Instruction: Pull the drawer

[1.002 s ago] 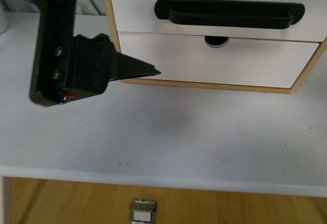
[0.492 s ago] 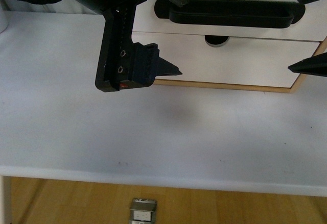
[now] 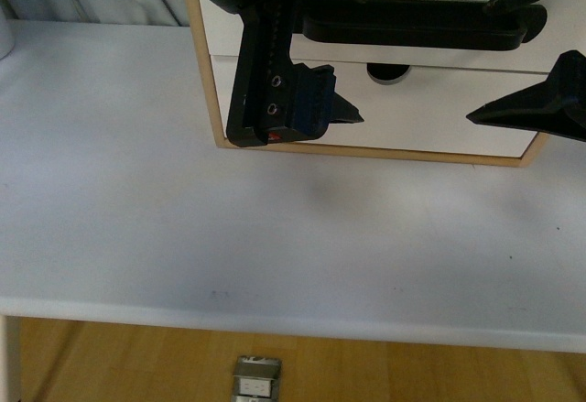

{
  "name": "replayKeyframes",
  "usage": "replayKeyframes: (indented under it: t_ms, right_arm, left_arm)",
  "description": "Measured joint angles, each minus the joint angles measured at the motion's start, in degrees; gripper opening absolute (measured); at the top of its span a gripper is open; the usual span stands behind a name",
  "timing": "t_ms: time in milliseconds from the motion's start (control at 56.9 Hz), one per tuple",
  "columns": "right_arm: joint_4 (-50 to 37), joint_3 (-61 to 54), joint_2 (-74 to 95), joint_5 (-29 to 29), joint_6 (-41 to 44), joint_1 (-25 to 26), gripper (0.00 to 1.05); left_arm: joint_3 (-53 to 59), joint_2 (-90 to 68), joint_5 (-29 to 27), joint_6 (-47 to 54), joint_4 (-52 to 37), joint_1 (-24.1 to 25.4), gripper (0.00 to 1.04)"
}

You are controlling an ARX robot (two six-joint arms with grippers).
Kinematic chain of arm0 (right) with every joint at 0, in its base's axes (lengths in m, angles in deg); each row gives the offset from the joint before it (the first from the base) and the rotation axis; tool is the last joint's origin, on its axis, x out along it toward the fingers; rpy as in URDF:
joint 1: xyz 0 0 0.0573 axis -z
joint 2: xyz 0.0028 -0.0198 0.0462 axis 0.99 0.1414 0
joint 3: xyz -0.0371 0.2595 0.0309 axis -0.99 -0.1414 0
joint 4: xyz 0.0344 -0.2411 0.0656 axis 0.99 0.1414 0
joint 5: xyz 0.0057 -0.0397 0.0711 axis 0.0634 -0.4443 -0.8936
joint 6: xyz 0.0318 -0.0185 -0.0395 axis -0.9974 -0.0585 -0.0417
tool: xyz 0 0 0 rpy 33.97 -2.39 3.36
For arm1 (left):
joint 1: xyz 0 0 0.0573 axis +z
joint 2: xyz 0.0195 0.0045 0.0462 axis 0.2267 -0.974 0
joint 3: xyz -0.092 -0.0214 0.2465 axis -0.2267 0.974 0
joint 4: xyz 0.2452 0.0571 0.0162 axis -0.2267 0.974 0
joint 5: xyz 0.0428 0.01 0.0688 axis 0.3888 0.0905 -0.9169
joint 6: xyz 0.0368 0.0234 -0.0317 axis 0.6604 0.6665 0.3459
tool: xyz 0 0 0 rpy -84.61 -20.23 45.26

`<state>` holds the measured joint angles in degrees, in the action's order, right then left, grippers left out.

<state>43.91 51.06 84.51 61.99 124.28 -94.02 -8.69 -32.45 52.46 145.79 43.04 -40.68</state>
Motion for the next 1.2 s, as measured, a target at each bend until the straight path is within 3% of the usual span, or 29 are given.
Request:
replayKeyframes:
  t_ms: [633,1196]
  right_arm:
    - [-2.12,0.74,1.16,-0.15,-1.86,-0.61,0.96]
    - [0.2,0.79,3.96,1.36,-0.5,-1.09,0.96]
  left_arm:
    - [-2.29,-5.53,-4.74,5.07,-1.18,0.44,0.98]
    - [-2.29,-5.66,-5.42,7.17,1.29,0.83,0.98]
